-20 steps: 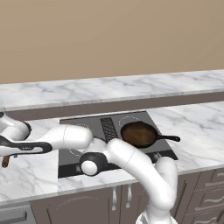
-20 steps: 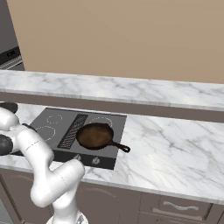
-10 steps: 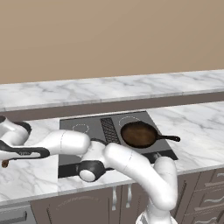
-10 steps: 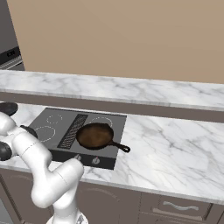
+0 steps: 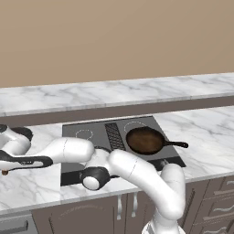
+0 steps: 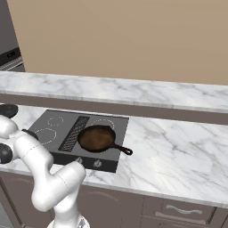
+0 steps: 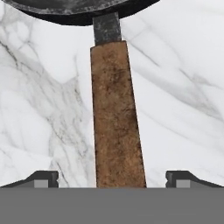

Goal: Place both pans onto different burners. Then place the mushroom and the steak on different pans.

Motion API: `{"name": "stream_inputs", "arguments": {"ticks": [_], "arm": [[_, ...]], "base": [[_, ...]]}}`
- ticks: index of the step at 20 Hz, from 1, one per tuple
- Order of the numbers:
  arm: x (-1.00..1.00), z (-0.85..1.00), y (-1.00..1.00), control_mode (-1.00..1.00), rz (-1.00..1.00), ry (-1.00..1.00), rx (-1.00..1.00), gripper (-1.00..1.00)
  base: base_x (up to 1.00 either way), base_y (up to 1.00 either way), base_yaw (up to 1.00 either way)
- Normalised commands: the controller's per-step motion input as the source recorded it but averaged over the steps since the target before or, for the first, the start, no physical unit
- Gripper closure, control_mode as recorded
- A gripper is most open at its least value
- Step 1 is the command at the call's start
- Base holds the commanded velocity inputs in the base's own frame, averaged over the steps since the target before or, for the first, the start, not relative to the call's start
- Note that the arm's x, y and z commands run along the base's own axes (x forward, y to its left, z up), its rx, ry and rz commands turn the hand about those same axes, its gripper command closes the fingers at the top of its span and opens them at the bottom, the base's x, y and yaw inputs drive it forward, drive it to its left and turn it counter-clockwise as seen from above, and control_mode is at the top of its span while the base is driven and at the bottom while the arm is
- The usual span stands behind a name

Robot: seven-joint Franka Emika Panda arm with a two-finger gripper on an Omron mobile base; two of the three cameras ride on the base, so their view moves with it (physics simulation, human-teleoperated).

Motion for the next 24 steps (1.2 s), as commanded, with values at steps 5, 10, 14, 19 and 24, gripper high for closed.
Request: {"name": "stream_inputs", "arguments": {"ticks": [5, 10, 14, 19, 24], "arm": [[0.0, 0.0, 0.0, -1.0, 0.0, 0.0, 0.0, 1.0], [0.0, 0.0, 0.0, -1.0, 0.0, 0.0, 0.0, 1.0], [0.0, 0.09, 0.0, -1.0, 0.0, 0.0, 0.0, 1.0], [0.0, 0.24, -0.02, -1.0, 0.0, 0.0, 0.0, 1.0], [0.0, 0.18, -0.07, -1.0, -0.08, -0.08, 0.0, 1.0]], "base": [[0.0, 0.0, 0.0], [0.0, 0.0, 0.0], [0.0, 0.0, 0.0], [0.0, 0.0, 0.0], [0.0, 0.0, 0.0]]}}
